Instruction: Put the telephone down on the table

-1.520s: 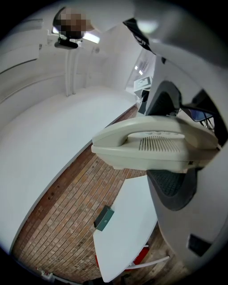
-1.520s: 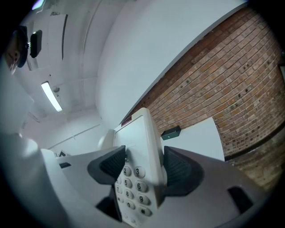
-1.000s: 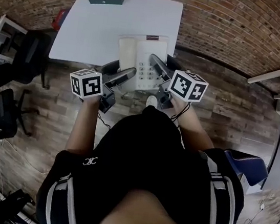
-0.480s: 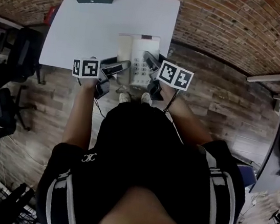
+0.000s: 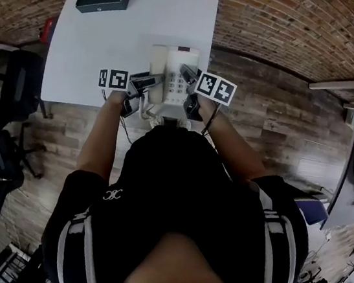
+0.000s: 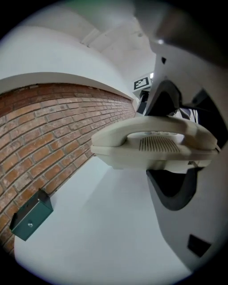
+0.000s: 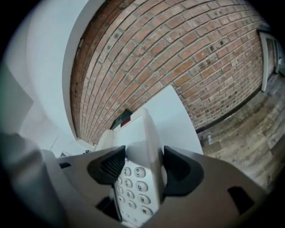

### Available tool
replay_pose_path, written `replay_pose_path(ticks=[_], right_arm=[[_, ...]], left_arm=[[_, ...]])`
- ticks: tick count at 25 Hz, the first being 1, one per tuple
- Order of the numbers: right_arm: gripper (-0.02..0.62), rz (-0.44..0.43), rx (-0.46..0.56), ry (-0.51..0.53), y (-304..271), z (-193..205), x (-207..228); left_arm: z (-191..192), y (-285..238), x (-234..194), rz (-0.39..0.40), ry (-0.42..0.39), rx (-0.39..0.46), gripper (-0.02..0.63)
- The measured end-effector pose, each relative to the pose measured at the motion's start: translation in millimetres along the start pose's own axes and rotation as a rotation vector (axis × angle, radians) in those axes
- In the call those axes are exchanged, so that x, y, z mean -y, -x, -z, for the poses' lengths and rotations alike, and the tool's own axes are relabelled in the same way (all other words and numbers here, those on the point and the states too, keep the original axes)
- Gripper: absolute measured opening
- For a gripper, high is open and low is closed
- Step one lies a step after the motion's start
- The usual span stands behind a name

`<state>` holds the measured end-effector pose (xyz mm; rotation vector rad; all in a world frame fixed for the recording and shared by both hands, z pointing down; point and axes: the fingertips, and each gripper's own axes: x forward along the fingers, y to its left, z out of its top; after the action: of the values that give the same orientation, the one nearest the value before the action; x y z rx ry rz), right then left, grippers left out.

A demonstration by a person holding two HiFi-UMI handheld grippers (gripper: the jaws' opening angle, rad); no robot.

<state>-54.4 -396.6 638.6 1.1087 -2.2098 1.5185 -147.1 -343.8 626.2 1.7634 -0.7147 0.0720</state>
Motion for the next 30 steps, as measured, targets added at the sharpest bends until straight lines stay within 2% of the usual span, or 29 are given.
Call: replay_pose_path(ticks=[5,12,19,26,28,30], right_arm=[[0.239,0.055,-0.012,-0.023,-21,-4,21],[0.239,0.08,-0.015,-0.079,-38,9,40],[0.239,0.08,-0.022,-0.027,-48,8,46],[0.239,0.057,-0.011,-0.021,-48,9,46],[0.239,0.062,-0.016,0.017,-46,9,46],[0.239,0.078,-0.017,0.088,-40,5,45]], left_arm=[[-9,-18,-25,0.016,0.048,-0.033,0.376],[-6,-29,-48,-0.017,0.057,-0.092,0.376],[-2,-36,-59,-0.012,0.047,-0.106,0.376],[-1,-37,-60,-0.003,0.037,-0.116,0.377],[-2,-34,-62,-0.033,0.025,-0.107,0.377],[-3,-27,-61,-0.084,-0.02,-0.1,0.376]])
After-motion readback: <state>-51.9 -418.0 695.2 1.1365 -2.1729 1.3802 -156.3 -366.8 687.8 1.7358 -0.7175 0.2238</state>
